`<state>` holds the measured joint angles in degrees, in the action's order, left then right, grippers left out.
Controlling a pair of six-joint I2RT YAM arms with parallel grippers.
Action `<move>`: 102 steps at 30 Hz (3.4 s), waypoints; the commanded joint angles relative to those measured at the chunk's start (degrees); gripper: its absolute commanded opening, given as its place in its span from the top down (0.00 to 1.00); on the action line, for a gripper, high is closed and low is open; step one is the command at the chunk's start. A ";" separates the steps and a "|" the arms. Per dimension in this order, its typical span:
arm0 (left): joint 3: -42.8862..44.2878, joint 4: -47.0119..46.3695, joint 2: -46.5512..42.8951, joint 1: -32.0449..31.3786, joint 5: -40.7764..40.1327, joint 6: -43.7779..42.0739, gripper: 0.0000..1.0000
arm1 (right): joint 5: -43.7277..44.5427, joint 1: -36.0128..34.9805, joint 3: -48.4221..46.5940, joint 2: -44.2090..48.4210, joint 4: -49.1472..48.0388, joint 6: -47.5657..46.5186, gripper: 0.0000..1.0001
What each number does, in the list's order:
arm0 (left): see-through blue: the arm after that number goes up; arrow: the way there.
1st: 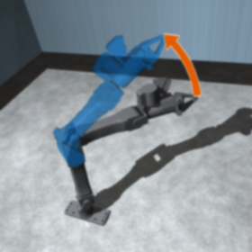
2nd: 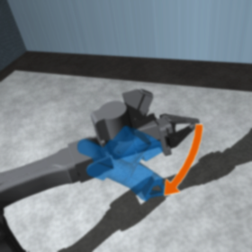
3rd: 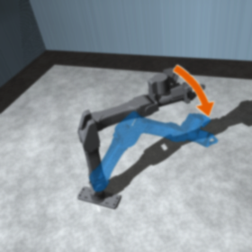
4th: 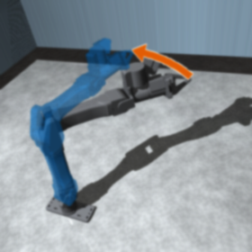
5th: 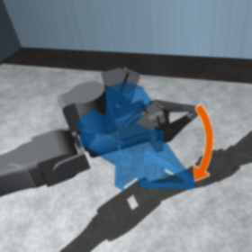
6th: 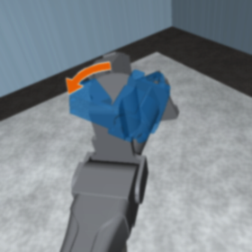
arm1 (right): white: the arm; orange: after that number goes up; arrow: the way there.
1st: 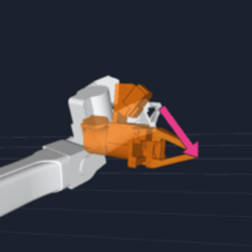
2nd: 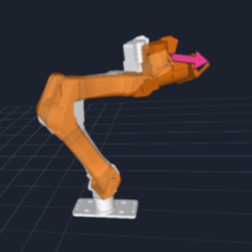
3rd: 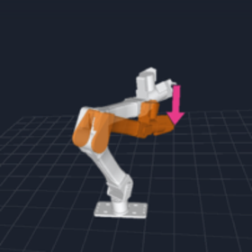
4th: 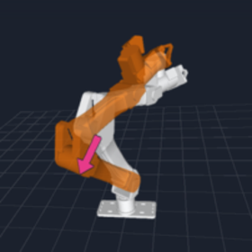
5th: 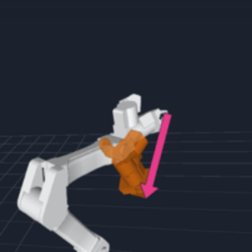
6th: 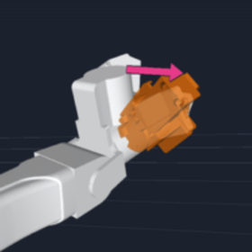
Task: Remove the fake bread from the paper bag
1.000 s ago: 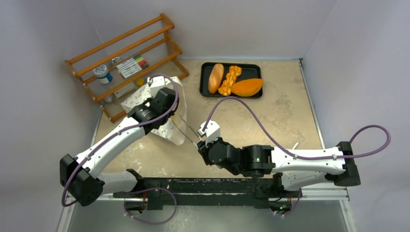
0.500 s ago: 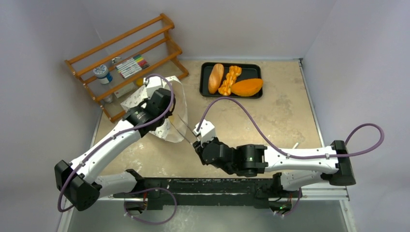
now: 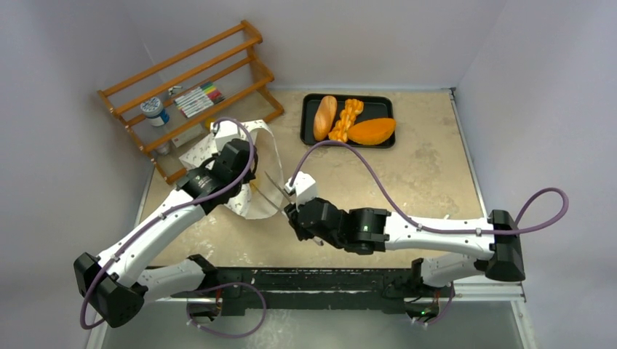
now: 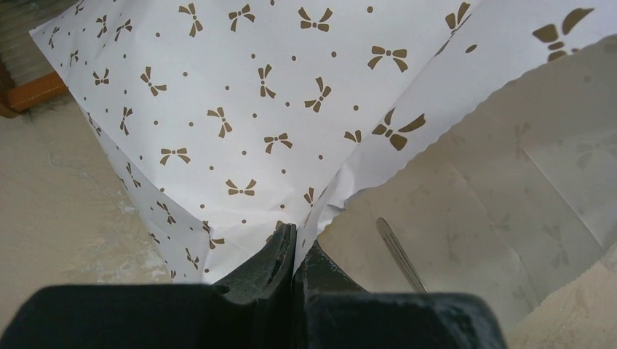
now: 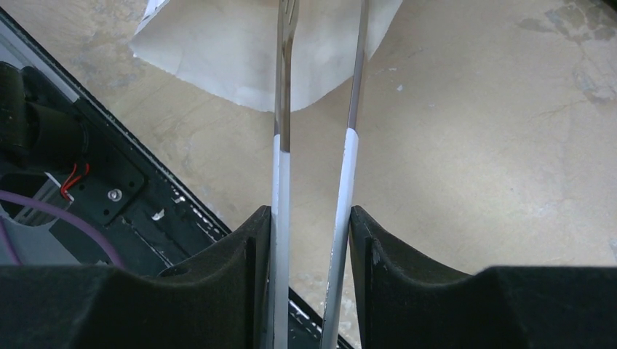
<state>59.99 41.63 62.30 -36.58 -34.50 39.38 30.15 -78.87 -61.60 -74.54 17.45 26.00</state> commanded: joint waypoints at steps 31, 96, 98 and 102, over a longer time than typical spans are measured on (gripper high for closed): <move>-1.11 -3.84 -2.58 -0.16 0.31 -1.23 1.00 | -7.99 6.62 -7.56 -12.55 -5.93 -4.70 0.49; -3.35 -8.07 0.41 -0.51 4.34 -1.45 1.00 | 23.87 -6.60 -3.05 -29.81 1.08 0.30 0.40; -3.36 -8.04 0.32 -0.51 4.12 -1.41 1.00 | 24.19 -7.00 -3.78 -29.33 1.13 -0.31 0.40; -3.49 -8.26 0.42 -0.47 4.24 -1.41 1.00 | 23.75 -7.58 -5.02 -28.82 1.28 -1.18 0.40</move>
<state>55.92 36.97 64.27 -36.91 -28.91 38.35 50.89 -85.65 -63.77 -105.71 17.61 24.64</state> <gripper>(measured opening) 0.004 0.601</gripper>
